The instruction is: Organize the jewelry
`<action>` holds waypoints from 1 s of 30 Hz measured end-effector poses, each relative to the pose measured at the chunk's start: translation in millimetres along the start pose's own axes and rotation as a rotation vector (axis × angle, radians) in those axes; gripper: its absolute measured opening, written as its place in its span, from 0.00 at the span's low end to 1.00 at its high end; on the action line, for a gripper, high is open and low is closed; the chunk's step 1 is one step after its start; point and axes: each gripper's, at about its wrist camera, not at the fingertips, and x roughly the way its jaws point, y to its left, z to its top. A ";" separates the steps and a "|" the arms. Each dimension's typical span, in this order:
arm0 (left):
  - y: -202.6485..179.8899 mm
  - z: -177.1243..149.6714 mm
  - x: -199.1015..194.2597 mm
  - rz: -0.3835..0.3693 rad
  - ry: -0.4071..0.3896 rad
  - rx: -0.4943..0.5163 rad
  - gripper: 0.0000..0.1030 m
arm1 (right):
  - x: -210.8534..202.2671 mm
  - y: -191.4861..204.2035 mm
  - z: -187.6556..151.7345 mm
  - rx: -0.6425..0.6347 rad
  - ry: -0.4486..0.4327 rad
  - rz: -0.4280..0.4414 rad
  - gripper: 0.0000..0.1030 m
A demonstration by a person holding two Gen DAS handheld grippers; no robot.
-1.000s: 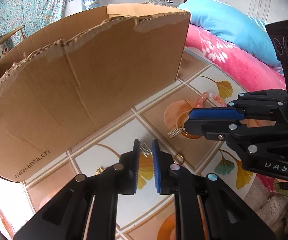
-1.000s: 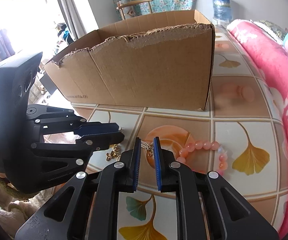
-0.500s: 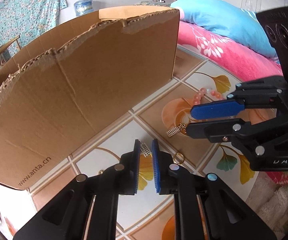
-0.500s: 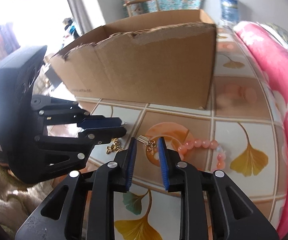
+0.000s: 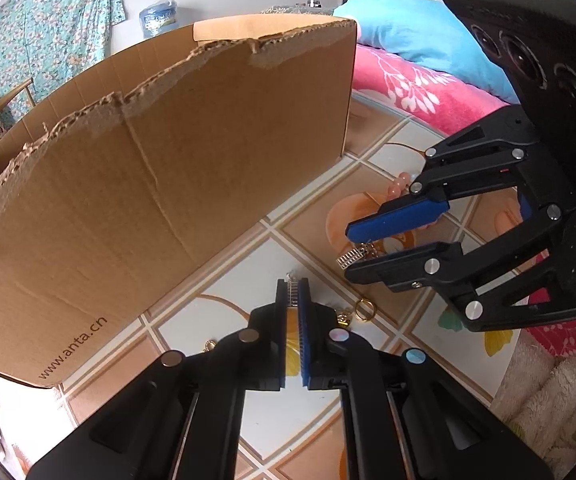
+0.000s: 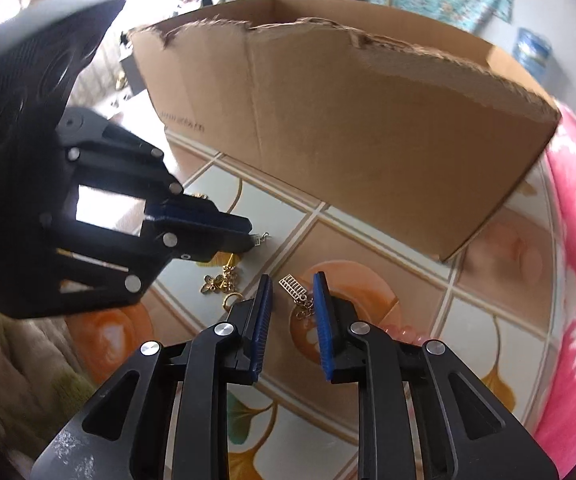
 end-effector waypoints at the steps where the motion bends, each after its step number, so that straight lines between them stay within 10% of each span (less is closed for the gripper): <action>1: 0.4 -0.1 0.2 0.000 -0.002 0.000 0.05 | 0.2 -0.7 1.1 -0.001 0.007 0.002 0.06; 30: 1.5 8.6 -54.0 0.021 -0.146 -0.042 0.04 | -65.4 -47.1 16.8 0.282 -0.220 0.140 0.05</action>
